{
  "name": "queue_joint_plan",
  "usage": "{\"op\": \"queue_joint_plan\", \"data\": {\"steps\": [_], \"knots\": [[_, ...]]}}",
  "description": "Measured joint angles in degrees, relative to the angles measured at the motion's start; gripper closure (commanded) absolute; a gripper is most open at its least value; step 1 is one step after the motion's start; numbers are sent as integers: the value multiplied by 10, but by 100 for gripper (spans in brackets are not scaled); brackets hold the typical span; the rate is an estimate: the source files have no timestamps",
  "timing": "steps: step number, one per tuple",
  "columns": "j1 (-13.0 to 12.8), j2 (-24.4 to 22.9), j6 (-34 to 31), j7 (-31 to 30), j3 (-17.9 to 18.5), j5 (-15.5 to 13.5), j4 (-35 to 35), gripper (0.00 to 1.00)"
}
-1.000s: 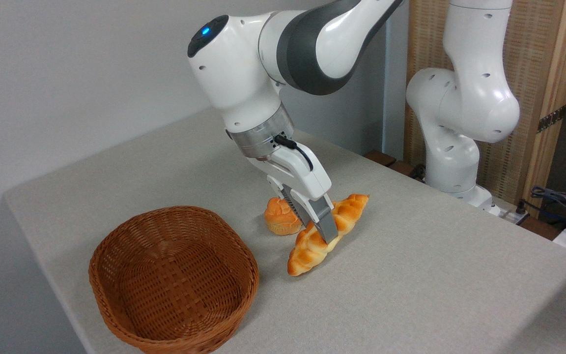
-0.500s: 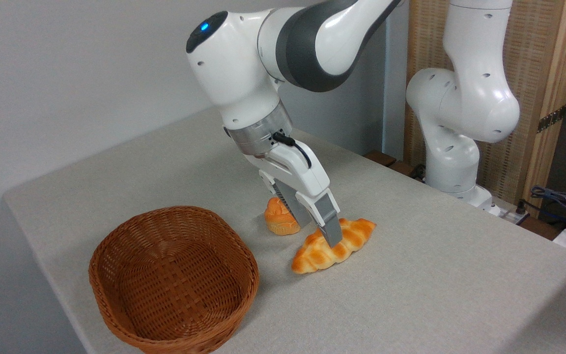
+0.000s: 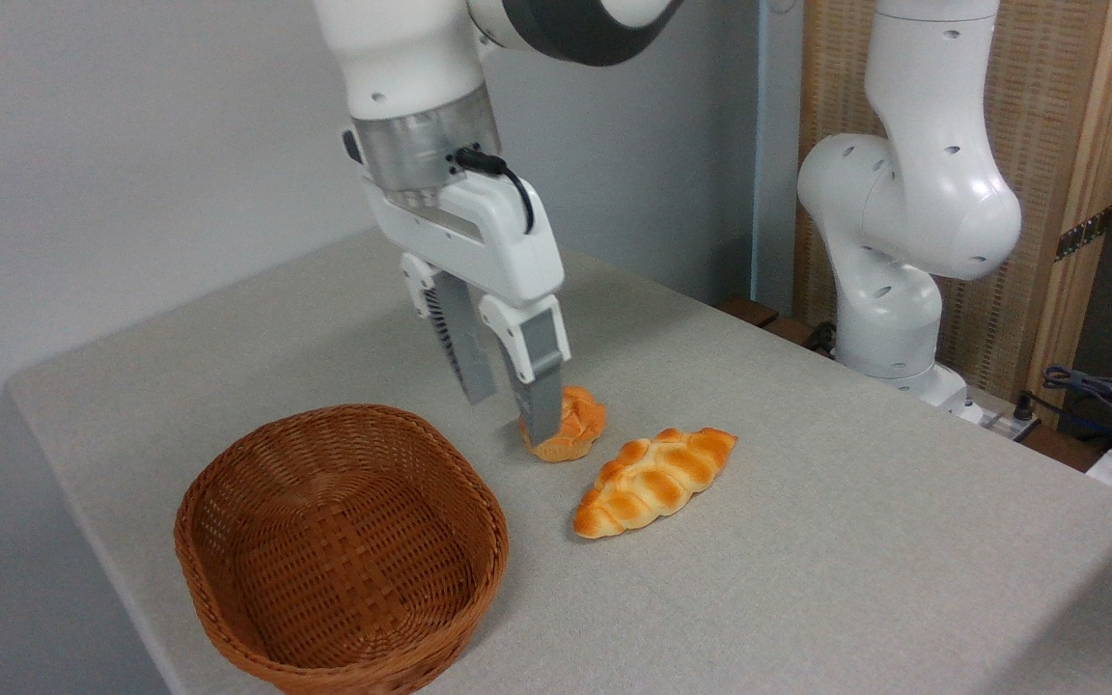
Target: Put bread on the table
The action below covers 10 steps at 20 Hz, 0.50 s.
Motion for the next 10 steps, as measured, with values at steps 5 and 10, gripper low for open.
{"op": "queue_joint_plan", "data": {"steps": [5, 10], "knots": [[-2, 10, 0, -30, -4, -33, 32, 0], [-2, 11, 0, -42, -4, -54, 67, 0]]}}
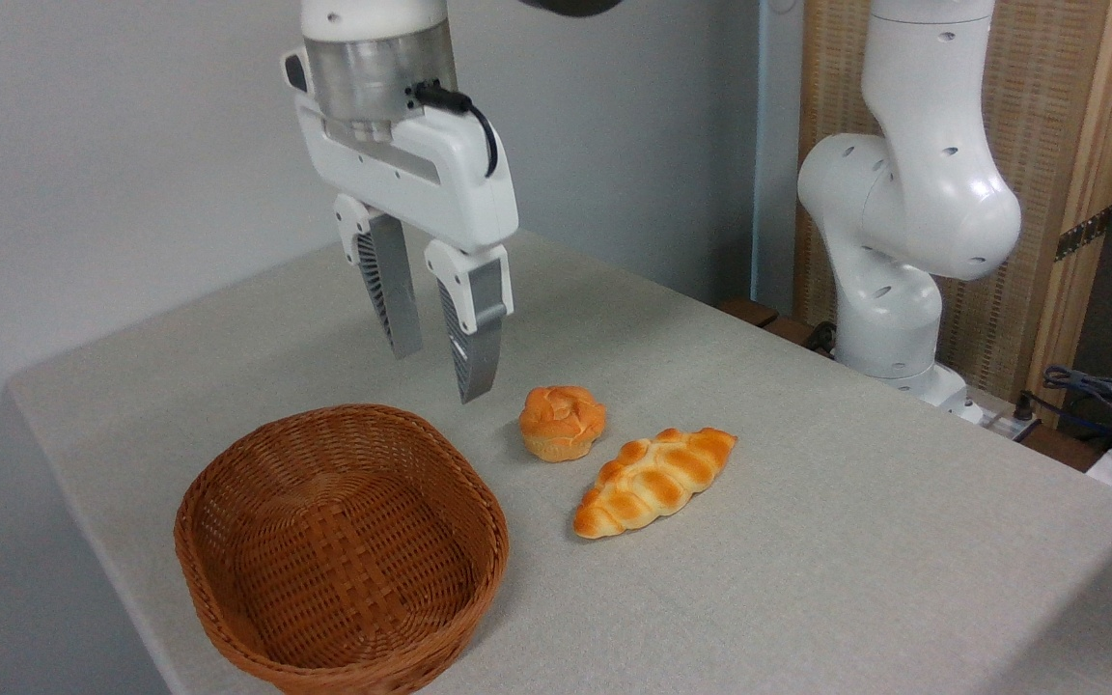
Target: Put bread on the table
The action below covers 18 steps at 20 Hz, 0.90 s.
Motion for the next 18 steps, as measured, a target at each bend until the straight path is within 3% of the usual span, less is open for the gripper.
{"op": "queue_joint_plan", "data": {"steps": [3, 7, 13, 18], "knots": [[13, 2, 0, 0, -6, -6, 11, 0], [65, 6, 0, 0, -57, -9, 24, 0], [71, 33, -71, 8, -61, -9, 65, 0], [73, 54, -91, 9, -61, -9, 106, 0]]}}
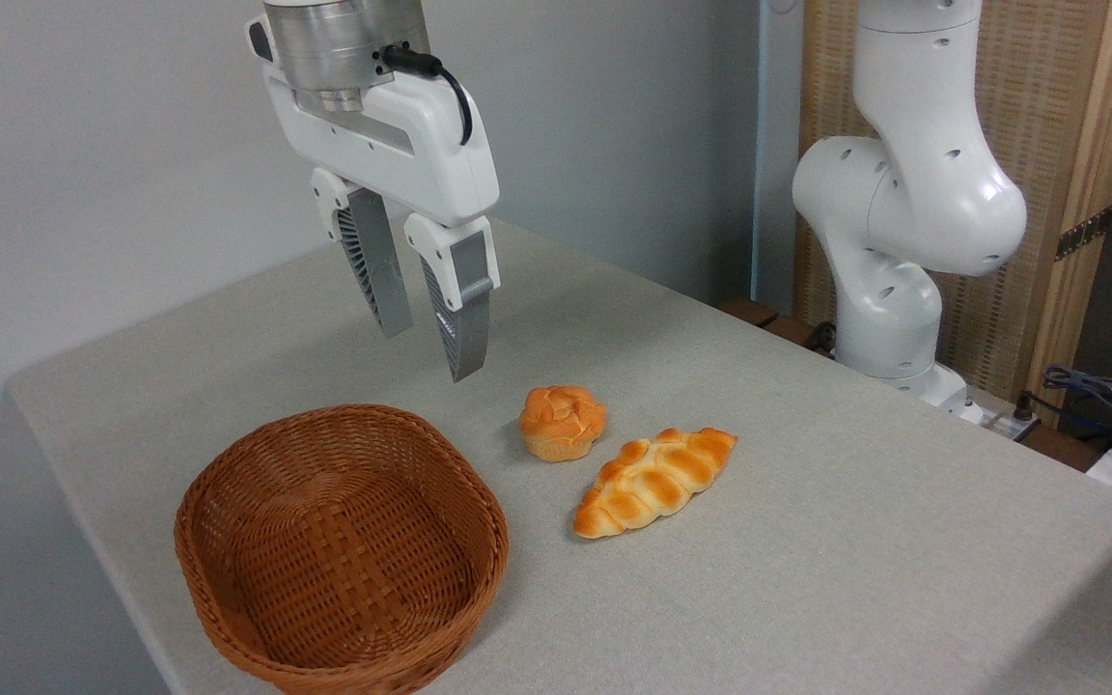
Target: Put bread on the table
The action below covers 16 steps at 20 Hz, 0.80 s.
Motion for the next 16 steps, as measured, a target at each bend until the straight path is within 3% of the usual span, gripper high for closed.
{"op": "queue_joint_plan", "data": {"steps": [16], "knots": [[0, 0, 11, 1, 0, 0, 1, 0]]}}
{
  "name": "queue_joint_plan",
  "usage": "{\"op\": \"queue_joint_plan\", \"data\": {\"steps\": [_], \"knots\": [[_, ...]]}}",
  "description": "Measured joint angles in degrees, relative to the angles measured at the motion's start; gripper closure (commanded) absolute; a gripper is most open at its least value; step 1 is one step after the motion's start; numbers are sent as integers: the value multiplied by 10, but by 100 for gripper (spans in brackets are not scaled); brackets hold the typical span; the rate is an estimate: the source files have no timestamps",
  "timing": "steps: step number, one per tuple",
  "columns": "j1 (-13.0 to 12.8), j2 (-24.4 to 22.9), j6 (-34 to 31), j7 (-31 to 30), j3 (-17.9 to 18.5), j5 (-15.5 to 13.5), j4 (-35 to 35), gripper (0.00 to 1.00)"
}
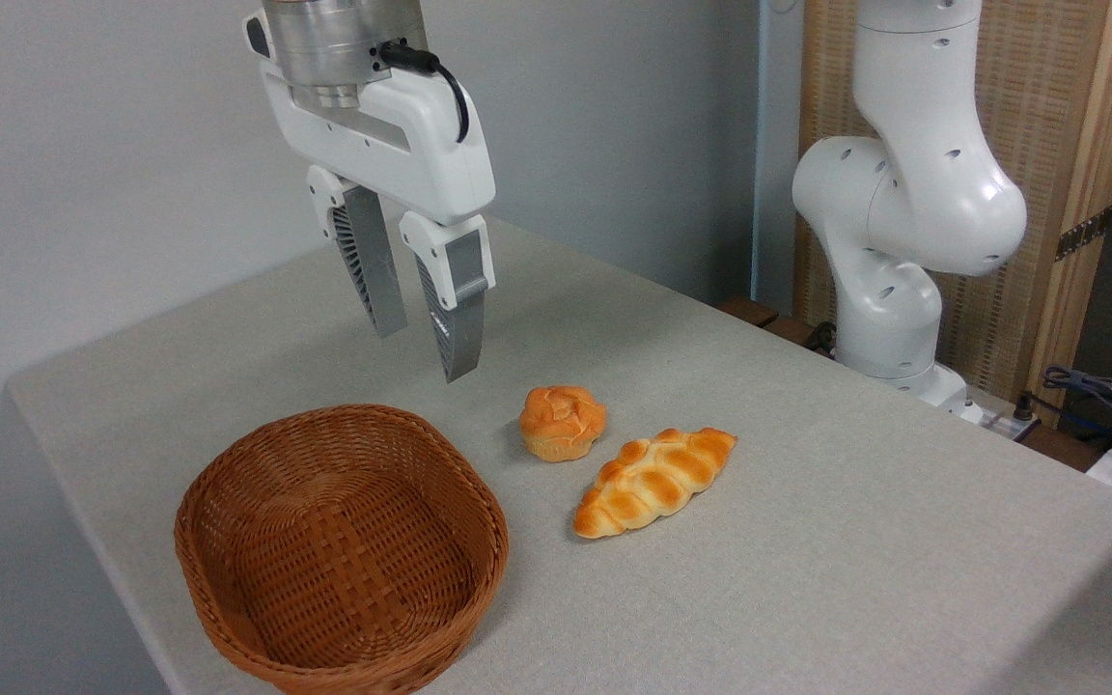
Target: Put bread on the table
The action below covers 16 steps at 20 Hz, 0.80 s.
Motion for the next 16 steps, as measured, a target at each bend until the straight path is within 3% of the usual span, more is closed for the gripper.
{"op": "queue_joint_plan", "data": {"steps": [16], "knots": [[14, 2, 5, 3, 0, 0, 0, 0]]}}
